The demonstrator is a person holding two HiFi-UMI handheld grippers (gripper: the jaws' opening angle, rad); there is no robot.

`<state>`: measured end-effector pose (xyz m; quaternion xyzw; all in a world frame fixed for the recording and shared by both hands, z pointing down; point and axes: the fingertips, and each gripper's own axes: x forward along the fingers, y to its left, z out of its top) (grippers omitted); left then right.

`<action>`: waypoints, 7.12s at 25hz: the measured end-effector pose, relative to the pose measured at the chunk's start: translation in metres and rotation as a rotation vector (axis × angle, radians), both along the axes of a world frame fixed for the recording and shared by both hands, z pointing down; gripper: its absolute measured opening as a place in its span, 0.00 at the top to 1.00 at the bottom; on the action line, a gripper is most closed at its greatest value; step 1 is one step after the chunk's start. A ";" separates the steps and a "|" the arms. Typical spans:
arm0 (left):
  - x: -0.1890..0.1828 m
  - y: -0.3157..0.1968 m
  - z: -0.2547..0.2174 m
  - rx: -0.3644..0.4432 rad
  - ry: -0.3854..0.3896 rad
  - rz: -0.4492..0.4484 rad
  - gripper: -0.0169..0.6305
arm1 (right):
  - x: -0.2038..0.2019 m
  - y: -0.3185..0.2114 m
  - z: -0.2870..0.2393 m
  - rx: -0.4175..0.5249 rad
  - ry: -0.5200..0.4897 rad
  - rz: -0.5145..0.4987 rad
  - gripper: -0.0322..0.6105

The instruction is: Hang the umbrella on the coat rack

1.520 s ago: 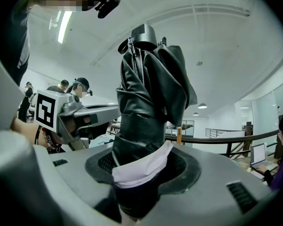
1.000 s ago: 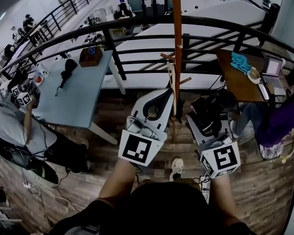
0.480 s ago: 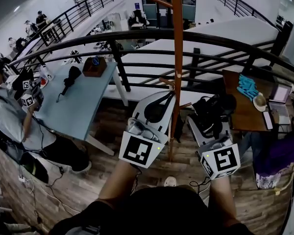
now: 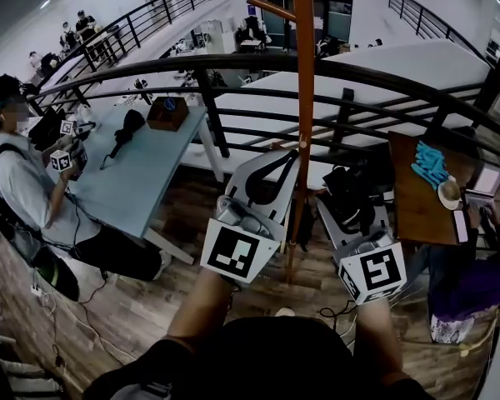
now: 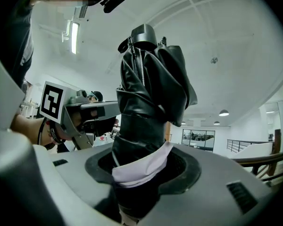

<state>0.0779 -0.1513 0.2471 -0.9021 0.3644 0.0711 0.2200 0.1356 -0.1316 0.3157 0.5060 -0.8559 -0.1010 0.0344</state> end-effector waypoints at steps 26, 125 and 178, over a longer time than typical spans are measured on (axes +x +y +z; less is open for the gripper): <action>-0.002 -0.069 -0.005 0.022 -0.056 0.021 0.95 | 0.007 -0.071 0.004 -0.099 0.000 0.078 0.60; 0.006 -0.169 -0.196 0.371 0.041 -0.100 0.95 | 0.033 -0.233 -0.158 -0.096 0.115 0.229 0.59; -0.005 -0.181 -0.100 0.231 -0.070 -0.091 0.95 | 0.010 -0.193 -0.089 -0.176 0.140 0.130 0.58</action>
